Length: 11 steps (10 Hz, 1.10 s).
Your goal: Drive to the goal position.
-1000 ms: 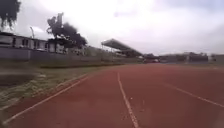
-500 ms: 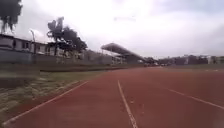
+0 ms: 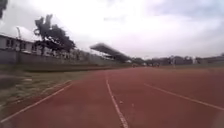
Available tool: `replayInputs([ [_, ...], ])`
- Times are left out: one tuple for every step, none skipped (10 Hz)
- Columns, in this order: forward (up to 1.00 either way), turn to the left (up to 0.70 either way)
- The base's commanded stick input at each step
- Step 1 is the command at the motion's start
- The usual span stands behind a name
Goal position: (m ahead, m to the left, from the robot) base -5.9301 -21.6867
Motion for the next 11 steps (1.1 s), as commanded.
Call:
replayInputs([
  [0.00,-0.65],
  [0.00,-0.65],
  [0.00,-0.66],
  [0.00,-0.66],
  [0.00,-0.65],
  [0.00,-0.65],
  [0.00,-0.65],
  [0.00,-0.66],
  [0.00,-0.66],
  [0.00,-0.66],
  [0.00,-0.66],
])
